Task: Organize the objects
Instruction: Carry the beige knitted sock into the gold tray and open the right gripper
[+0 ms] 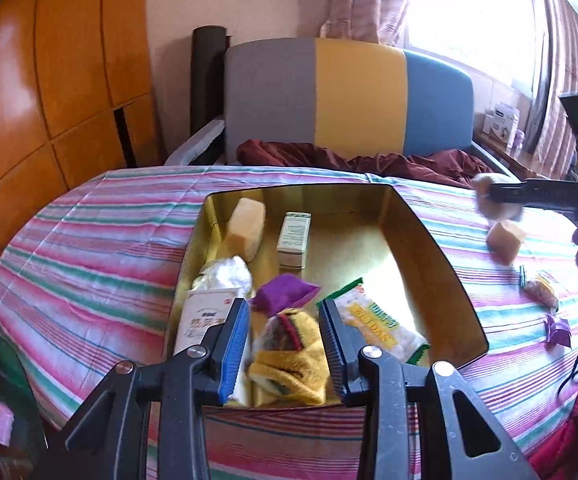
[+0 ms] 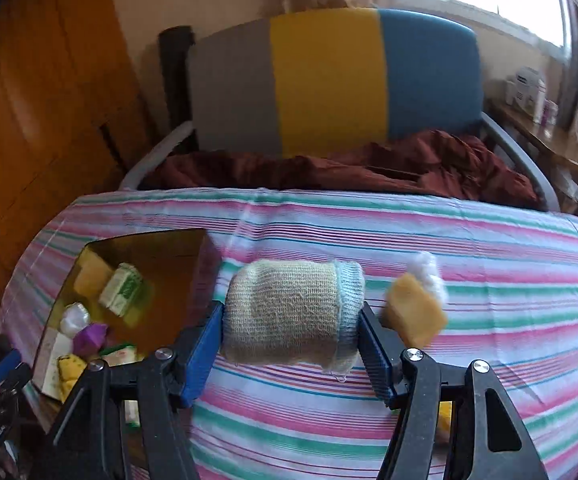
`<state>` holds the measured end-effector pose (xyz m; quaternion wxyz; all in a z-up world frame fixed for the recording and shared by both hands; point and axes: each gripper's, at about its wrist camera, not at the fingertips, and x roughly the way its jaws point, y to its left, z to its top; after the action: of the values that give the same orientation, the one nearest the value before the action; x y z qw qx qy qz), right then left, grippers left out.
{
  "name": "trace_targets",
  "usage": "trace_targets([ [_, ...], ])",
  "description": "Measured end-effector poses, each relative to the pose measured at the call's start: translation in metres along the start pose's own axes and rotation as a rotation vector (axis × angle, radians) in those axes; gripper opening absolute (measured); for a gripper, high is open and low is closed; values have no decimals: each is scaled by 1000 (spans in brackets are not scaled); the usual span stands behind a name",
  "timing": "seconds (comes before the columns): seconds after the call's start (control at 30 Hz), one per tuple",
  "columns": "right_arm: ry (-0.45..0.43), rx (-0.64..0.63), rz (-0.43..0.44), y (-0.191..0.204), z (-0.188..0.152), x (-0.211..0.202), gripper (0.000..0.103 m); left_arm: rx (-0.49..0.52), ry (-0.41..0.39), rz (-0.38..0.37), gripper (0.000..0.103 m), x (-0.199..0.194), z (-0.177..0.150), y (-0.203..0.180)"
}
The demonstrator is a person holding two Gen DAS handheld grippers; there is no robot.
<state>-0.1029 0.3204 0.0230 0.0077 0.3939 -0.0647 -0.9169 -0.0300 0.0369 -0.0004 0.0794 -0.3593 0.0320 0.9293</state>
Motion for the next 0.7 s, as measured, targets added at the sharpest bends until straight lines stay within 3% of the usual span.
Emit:
trace_targets([
  [0.2,62,-138,94,99,-7,52,65,-78,16,33,36,-1,-11,36],
  [0.43,215,-236,28,153,-31,132,67,-153,52,59,36,9,-26,67],
  [0.6,185,-284,10,165,-39,128,75,-179,64,66,36,16,-30,76],
  [0.7,115,-330,-17,174,-43,106,78,-184,59,73,36,17,-31,78],
])
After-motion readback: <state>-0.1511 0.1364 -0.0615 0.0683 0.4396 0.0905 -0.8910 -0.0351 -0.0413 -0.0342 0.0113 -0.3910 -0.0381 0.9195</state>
